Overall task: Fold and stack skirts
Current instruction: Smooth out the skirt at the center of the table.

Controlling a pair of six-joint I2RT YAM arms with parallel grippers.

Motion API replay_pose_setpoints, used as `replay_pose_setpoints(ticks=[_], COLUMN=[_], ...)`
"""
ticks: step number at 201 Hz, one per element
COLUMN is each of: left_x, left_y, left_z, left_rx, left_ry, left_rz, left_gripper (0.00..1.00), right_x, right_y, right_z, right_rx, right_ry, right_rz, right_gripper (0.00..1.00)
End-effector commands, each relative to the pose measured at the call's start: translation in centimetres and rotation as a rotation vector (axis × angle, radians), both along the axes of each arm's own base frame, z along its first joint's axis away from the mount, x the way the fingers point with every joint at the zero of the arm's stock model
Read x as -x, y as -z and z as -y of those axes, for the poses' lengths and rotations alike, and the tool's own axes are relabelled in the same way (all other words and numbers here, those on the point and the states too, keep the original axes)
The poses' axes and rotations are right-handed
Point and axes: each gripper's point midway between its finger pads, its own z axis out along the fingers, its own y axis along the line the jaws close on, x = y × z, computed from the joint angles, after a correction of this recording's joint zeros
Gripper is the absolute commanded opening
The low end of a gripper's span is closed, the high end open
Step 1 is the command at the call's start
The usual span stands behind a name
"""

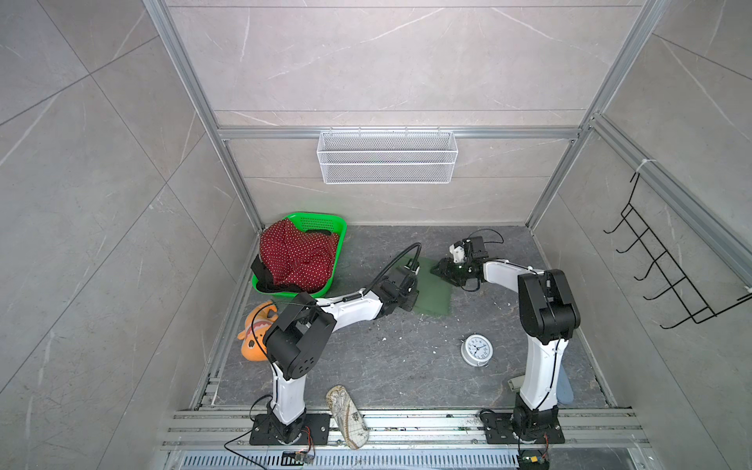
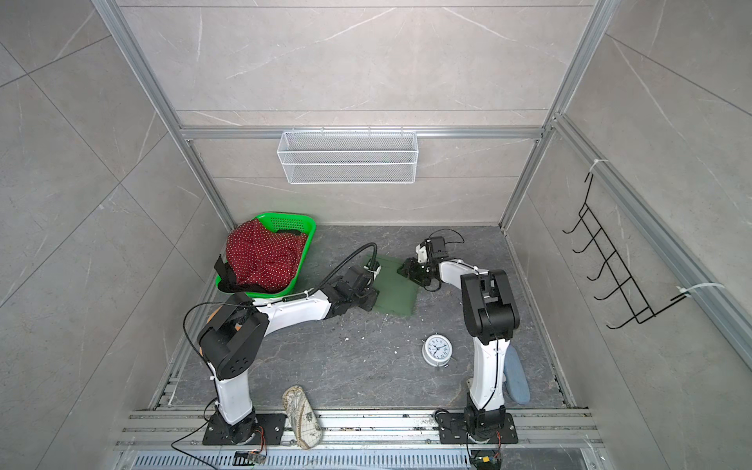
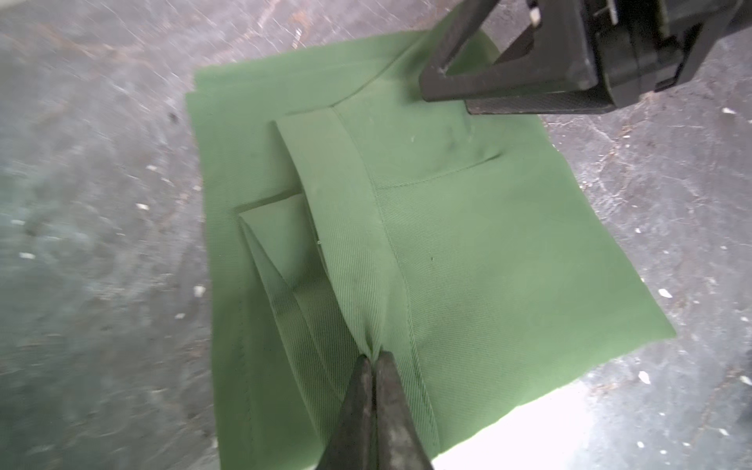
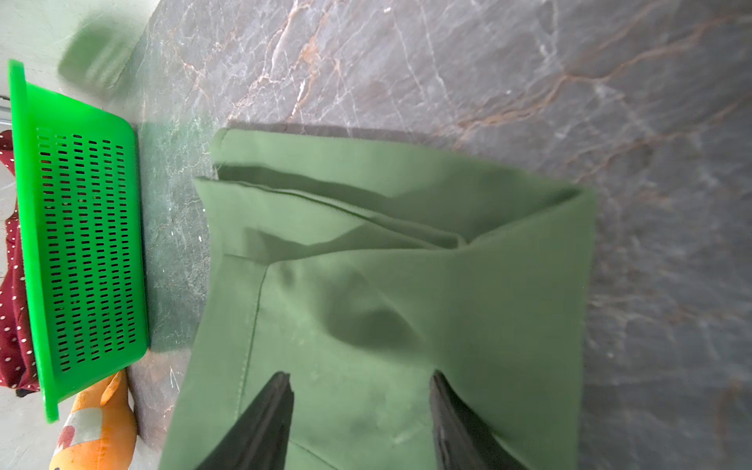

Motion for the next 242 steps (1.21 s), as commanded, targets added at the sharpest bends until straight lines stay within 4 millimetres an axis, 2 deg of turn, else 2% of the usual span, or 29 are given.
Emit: replay_pose_setpoints(ticks=[1, 35, 65, 110, 129, 144, 155, 191, 219, 242], left_x=[-0.4, 0.2, 0.0, -0.5, -0.7, -0.7, -0.8, -1.2, -1.8, -2.1], left_y=[-1.7, 1.9, 3.8, 4.8, 4.7, 4.3, 3.9, 2.2, 0.0, -2.5], left_z=[-1.5, -2.7, -3.3, -3.2, -3.3, -3.4, -3.4, -3.2, -2.9, -2.6], left_rx=[-0.053, -0.076, -0.075, -0.072, -0.069, -0.065, -0.059, -0.032, 0.009, 0.069], left_ry=[-0.015, -0.052, -0.084, -0.089, -0.095, -0.096, -0.097, -0.102, -0.106, -0.108], left_rz=[0.051, -0.004, -0.026, -0.033, -0.03, -0.025, -0.019, 0.011, 0.041, 0.07], left_gripper=[0.0, 0.0, 0.0, 0.0, 0.03, 0.09, 0.16, 0.51, 0.71, 0.88], right_x=[-0.3, -0.7, -1.4, -2.1, -2.1, -2.0, -1.7, 0.0, 2.1, 4.0], right_y=[-2.8, -3.3, -3.3, -1.7, -1.7, -2.5, -3.2, -5.5, -7.0, -7.7], right_z=[0.0, 0.1, 0.0, 0.3, 0.4, 0.3, 0.2, 0.7, 0.5, 0.1], right_rx=[-0.018, -0.026, -0.035, -0.02, -0.021, -0.025, -0.025, 0.0, 0.002, 0.051], right_ry=[-0.004, 0.0, 0.0, 0.005, 0.0, -0.012, -0.02, -0.033, -0.06, -0.096], right_rz=[0.055, 0.063, 0.065, 0.032, 0.034, 0.058, 0.075, 0.119, 0.151, 0.18], right_gripper=[0.58, 0.57, 0.58, 0.58, 0.58, 0.57, 0.57, 0.58, 0.58, 0.58])
